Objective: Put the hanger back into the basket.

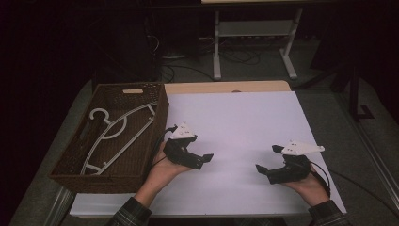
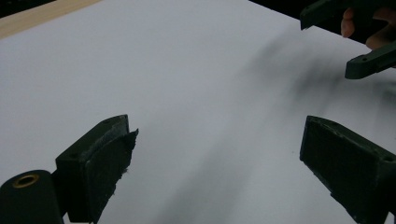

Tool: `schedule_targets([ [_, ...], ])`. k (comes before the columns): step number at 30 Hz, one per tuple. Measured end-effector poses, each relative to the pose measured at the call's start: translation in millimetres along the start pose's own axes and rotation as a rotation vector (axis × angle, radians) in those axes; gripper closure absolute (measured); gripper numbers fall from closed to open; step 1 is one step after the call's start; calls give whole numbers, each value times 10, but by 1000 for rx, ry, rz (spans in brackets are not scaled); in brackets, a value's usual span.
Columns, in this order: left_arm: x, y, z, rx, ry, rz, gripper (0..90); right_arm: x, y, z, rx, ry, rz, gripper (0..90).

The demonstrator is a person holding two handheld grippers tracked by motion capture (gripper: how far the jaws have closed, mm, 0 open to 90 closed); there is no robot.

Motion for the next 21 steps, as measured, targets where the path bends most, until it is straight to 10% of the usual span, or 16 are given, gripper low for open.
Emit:
schedule_targets([
  [21, -58, -349, 78, -17, 22, -3, 53, -6, -10, 35, 13, 18, -5, 51],
])
Point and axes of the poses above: each handheld gripper's, and its own axes: x roughly backward along the jaws, y roughly out of its top, z roughly to its left, the point moved 7 cm from there along -x, roughly forward along the jaws, and after that the axes turned 3 degrees about y, right-handed, at the moved point
